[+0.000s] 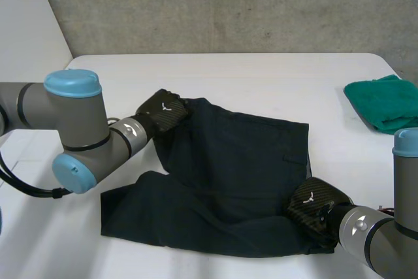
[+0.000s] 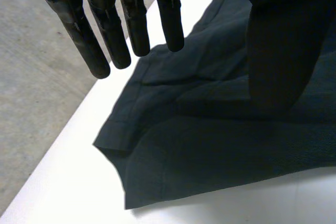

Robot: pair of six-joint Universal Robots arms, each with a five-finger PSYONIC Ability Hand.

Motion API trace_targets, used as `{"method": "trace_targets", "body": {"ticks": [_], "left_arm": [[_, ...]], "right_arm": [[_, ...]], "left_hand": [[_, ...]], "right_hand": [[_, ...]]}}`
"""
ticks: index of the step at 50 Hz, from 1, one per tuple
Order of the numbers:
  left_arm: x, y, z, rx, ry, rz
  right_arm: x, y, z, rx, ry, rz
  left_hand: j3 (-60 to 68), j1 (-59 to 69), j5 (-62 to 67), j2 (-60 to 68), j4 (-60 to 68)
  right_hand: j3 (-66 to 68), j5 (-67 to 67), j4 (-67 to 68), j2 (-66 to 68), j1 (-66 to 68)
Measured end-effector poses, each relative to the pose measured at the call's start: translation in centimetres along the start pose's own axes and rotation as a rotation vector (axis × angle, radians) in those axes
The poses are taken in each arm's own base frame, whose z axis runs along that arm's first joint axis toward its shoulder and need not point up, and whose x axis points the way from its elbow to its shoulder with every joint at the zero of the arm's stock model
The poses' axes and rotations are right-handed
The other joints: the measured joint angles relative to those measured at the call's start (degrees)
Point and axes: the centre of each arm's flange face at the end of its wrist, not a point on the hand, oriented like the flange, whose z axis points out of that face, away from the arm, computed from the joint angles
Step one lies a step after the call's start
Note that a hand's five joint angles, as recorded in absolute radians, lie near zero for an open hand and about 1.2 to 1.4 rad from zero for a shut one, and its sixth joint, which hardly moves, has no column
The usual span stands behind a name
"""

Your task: Fold the laundry.

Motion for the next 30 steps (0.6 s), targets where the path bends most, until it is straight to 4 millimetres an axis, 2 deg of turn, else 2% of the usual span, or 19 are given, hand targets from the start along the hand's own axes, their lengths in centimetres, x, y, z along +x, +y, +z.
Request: {"method": "trace_targets", "body": {"ticks": [13, 16, 17, 18, 19, 21, 30], "left_arm": [[1.1, 2.0, 1.5, -0.056, 0.051, 0.004], [1.2, 2.3, 1.7, -0.062, 0.054, 0.02], [1.2, 2.3, 1.7, -0.063, 0.054, 0.023], [1.1, 2.3, 1.7, -0.065, 0.051, 0.029], [1.1, 2.3, 1.7, -0.065, 0.048, 0.032], [1.0, 2.2, 1.7, -0.067, 0.041, 0.035], [0.0, 2.0, 0.3, -0.136, -0.049, 0.041]], "right_arm": [[0.2, 0.1, 0.2, 0.004, 0.012, 0.002], [0.2, 0.1, 0.2, 0.006, 0.014, 0.001], [0.2, 0.1, 0.2, 0.006, 0.014, 0.001], [0.2, 0.1, 0.2, 0.007, 0.014, 0.001], [0.2, 0.1, 0.3, 0.007, 0.014, 0.001], [0.2, 0.1, 0.3, 0.007, 0.015, 0.001], [0.2, 0.1, 0.3, 0.009, 0.016, 0.0]], "left_hand": [[1.19, 1.05, 2.4, 1.32, 1.96], [17.53, 19.42, 18.57, 17.92, 18.61], [19.79, 21.15, 20.2, 20.18, 20.26], [31.12, 33.35, 32.14, 31.61, 32.26], [35.46, 37.26, 36.48, 36.44, 36.63], [39.25, 38.11, 39.26, 39.75, 40.52], [40.11, 38.11, 39.26, 40.61, 41.43]], "right_hand": [[0.0, 0.0, 0.0, 0.0, 0.0], [0.0, 0.0, 0.0, 0.0, 0.0], [0.0, 0.0, 0.0, 0.0, 0.0], [0.0, 0.0, 0.0, 0.0, 0.0], [0.0, 0.0, 0.0, 0.0, 0.0], [0.0, 0.0, 0.0, 0.0, 0.0], [0.0, 0.0, 0.0, 0.0, 0.0]]}}
